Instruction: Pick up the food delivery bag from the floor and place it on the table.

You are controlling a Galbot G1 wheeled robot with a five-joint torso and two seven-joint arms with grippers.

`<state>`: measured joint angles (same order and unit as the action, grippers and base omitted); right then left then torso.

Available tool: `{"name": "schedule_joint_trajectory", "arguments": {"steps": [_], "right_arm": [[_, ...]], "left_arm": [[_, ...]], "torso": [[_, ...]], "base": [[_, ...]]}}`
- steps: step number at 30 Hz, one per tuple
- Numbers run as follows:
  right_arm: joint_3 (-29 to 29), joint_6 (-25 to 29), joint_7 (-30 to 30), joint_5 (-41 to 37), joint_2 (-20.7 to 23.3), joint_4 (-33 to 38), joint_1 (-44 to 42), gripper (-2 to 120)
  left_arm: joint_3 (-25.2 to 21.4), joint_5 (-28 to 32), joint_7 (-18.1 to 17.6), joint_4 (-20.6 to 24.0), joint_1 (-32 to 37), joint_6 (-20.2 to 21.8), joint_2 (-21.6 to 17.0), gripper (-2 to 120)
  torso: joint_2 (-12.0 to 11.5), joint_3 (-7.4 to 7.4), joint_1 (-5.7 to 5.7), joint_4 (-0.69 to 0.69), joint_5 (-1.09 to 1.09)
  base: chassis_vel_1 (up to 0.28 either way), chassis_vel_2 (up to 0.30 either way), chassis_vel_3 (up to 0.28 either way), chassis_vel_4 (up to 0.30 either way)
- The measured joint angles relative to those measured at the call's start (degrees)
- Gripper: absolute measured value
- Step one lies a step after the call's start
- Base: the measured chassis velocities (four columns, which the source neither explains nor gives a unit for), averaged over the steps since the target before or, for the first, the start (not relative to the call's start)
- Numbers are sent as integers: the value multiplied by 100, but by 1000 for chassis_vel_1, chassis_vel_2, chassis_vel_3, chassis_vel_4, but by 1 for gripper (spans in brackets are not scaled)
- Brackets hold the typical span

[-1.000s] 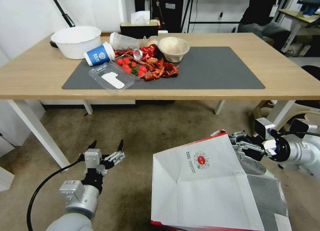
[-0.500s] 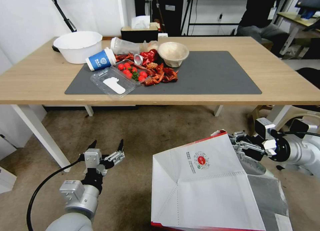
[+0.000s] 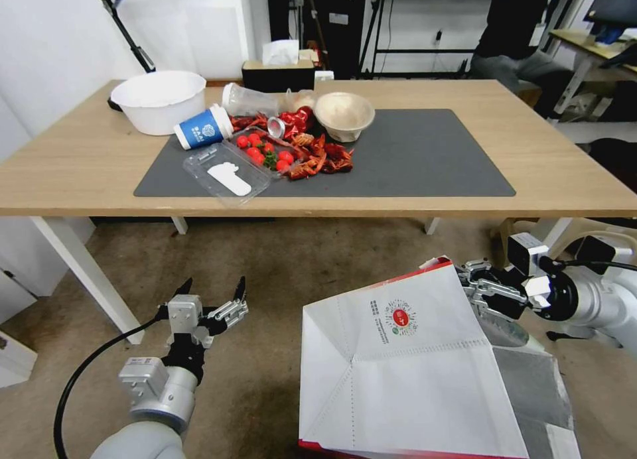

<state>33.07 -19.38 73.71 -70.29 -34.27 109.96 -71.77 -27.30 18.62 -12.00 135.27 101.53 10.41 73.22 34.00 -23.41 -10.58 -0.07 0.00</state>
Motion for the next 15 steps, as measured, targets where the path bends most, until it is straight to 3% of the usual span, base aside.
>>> {"name": "schedule_joint_trajectory", "arguments": {"steps": [15], "right_arm": [[9,-2,-10,-11,21,21,-3,0]], "left_arm": [[6,0,0,4,-5,0,10,100]], "torso": [[342,-204,-137,0,0]], "base": [[0,0,0,0]]}}
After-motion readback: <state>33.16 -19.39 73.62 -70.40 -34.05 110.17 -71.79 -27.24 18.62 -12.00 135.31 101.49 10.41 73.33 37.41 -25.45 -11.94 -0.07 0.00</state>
